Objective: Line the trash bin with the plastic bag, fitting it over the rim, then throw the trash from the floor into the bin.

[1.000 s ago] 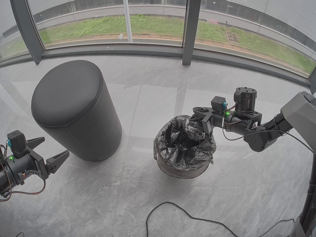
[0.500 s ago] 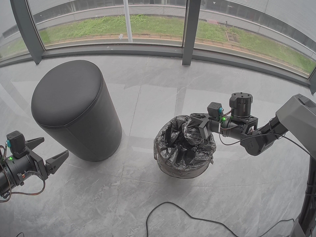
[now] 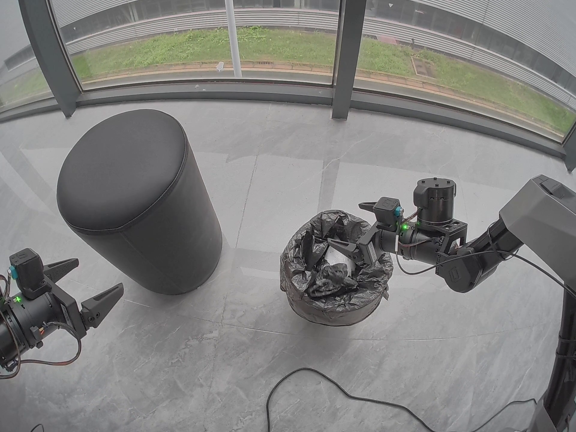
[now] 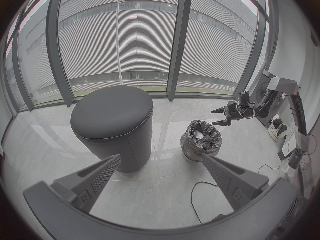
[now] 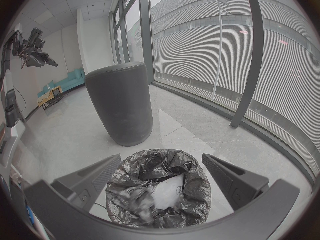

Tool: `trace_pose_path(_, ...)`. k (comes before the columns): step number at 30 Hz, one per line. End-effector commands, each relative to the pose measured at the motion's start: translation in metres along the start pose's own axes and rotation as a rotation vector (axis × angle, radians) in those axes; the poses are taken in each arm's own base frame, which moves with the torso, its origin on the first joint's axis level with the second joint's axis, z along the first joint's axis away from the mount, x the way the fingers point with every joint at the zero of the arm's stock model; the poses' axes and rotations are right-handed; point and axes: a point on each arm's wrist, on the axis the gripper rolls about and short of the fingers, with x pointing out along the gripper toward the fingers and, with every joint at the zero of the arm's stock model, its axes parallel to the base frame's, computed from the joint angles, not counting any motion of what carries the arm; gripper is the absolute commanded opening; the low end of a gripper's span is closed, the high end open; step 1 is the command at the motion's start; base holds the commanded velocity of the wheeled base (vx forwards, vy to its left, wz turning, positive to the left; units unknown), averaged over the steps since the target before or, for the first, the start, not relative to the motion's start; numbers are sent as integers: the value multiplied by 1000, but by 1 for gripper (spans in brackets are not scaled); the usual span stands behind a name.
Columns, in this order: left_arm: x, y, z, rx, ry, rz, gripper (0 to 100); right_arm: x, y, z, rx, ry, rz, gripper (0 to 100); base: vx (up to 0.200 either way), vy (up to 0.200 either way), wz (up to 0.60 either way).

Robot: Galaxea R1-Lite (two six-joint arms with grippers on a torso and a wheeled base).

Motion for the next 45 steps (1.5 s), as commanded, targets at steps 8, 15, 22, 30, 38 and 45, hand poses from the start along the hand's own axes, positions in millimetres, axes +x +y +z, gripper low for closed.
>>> trace_pose_path(8, -4, -1, -3, 1, -6, 1, 100, -3, -5, 7, -20, -57, -31, 100, 0, 0, 0)
trace_pose_path(15, -24, -3, -18, -10, -22, 45, 100, -91, -9, 62, -25, -144, -101, 100, 0, 0, 0)
trace_pose_path(22, -59, -15, -51, -5, -74, 91, 100, -266, 6, 88, 52, -252, -433, 100, 0, 0, 0)
trace_pose_path(30, -81, -24, -80, 2, -134, 168, 100, -377, 63, 68, 220, -428, -778, 100, 0, 0, 0)
trace_pose_path(38, -113, -43, -112, 27, -213, 188, 100, -397, 132, 14, 257, -392, -603, 100, 0, 0, 0)
trace_pose_path(45, -119, -46, -124, 37, -206, 211, 100, -411, 156, -13, 216, -325, -382, 100, 0, 0, 0)
